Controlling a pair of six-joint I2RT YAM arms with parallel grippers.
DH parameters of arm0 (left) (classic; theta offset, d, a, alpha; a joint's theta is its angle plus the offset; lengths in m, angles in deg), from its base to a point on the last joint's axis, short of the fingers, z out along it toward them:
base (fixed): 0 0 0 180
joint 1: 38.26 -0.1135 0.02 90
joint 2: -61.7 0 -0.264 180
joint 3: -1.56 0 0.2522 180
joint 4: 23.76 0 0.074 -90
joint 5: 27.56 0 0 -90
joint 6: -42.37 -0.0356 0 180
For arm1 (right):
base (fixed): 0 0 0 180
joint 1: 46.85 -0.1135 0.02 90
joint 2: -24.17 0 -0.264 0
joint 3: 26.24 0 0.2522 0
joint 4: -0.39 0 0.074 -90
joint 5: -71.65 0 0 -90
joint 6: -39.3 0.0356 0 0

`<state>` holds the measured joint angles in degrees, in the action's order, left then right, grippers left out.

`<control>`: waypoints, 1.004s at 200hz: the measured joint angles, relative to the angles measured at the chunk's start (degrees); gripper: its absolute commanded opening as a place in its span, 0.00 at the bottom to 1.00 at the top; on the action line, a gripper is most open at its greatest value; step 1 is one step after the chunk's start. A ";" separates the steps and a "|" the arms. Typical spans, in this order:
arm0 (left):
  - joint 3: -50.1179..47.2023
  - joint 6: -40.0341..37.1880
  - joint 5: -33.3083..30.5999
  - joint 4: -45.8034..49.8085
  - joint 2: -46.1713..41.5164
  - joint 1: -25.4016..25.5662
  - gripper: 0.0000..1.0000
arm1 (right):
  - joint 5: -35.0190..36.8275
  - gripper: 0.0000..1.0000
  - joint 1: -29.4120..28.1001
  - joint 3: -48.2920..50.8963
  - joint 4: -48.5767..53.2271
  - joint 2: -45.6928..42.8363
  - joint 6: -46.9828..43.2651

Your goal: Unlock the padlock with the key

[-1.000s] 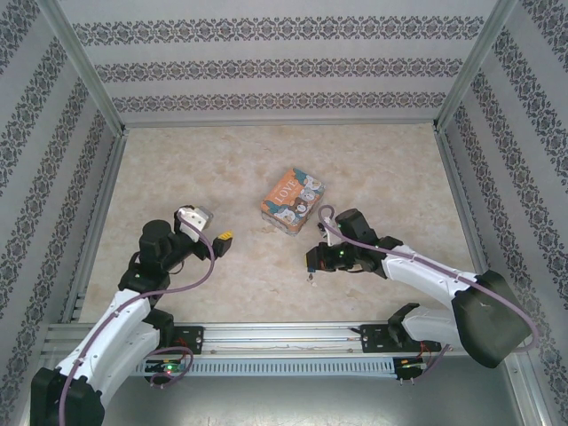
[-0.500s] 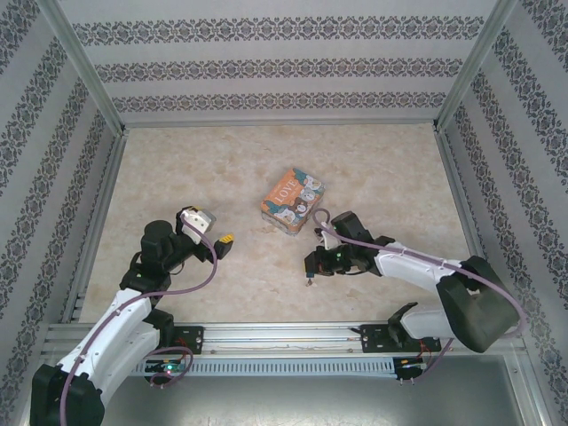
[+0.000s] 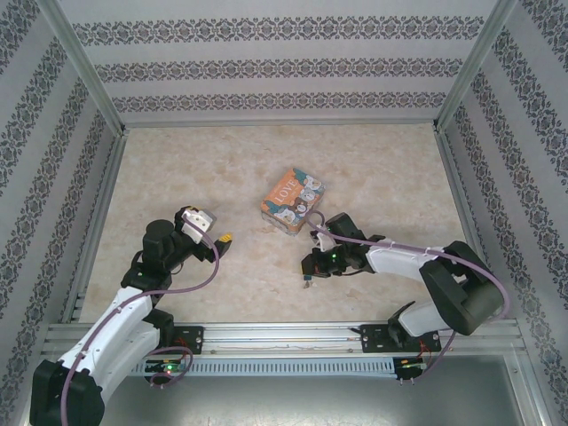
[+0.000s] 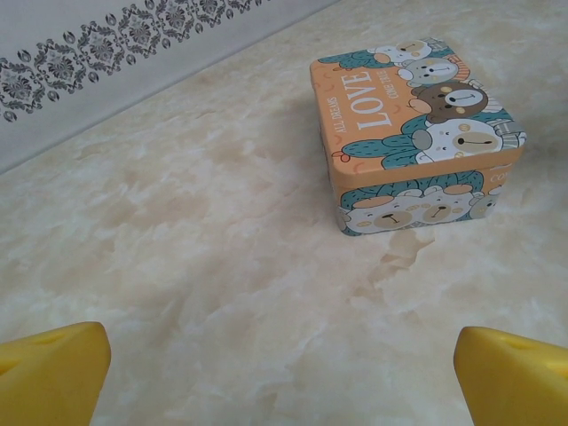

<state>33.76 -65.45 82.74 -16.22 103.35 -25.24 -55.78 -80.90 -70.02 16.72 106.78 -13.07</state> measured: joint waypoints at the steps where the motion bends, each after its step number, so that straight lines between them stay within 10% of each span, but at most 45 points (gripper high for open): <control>1: 0.00 0.00 0.00 0.00 0.00 -0.02 0.99 | 0.00 0.00 -0.02 0.00 -0.04 0.07 0.00; 201: -0.11 0.00 0.20 0.00 0.17 -0.02 0.99 | 0.70 0.29 -1.49 -1.01 -1.97 4.39 1.01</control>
<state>33.65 -65.45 82.93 -16.22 103.53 -25.26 -55.08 -82.38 -71.03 14.75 111.18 -12.06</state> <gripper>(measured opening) 0.993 0.286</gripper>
